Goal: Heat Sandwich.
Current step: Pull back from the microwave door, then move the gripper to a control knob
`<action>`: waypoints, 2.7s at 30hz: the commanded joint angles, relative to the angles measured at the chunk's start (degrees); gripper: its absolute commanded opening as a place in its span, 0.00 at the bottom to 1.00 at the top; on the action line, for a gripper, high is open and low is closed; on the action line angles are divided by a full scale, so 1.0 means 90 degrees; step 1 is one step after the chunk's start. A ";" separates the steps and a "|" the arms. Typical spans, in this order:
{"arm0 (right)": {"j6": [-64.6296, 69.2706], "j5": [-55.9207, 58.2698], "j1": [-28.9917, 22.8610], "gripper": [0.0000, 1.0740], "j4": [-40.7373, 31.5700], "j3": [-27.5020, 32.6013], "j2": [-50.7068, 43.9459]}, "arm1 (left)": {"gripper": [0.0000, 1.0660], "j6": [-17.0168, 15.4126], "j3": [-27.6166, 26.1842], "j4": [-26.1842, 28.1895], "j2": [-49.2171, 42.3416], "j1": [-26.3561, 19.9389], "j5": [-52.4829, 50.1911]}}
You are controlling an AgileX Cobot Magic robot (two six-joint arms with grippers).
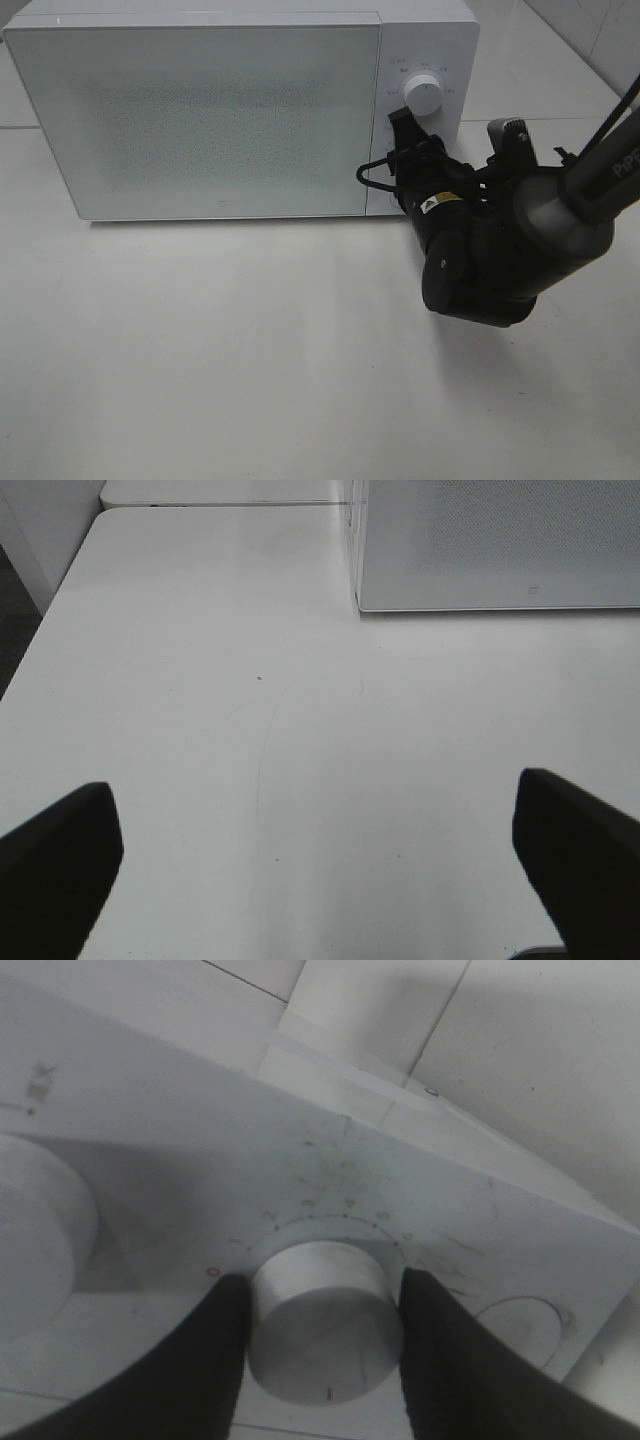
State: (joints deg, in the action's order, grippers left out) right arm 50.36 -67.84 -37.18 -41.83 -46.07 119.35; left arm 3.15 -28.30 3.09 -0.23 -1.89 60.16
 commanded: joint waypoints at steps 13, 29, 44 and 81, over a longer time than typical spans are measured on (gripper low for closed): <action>0.2960 -0.0446 -0.0038 0.14 0.0522 -0.0102 -0.0076 | 0.94 0.0000 0.0019 0.0057 -0.0140 0.0000 -0.0083; 0.2744 -0.0439 -0.0038 0.16 0.0573 -0.0102 -0.0076 | 0.94 0.0000 0.0019 0.0057 -0.0140 0.0000 -0.0083; 0.2667 -0.0598 -0.0038 0.48 0.0611 -0.0102 -0.0076 | 0.94 0.0000 0.0019 0.0057 -0.0140 0.0000 -0.0083; -0.1821 0.3317 -0.0013 0.73 0.2107 0.1229 -0.2184 | 0.94 0.0000 0.0019 0.0057 -0.0140 0.0000 -0.0083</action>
State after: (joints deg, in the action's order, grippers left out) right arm 40.05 -41.31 -37.41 -23.89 -35.01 101.59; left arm 3.15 -28.30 3.09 -0.23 -1.89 60.16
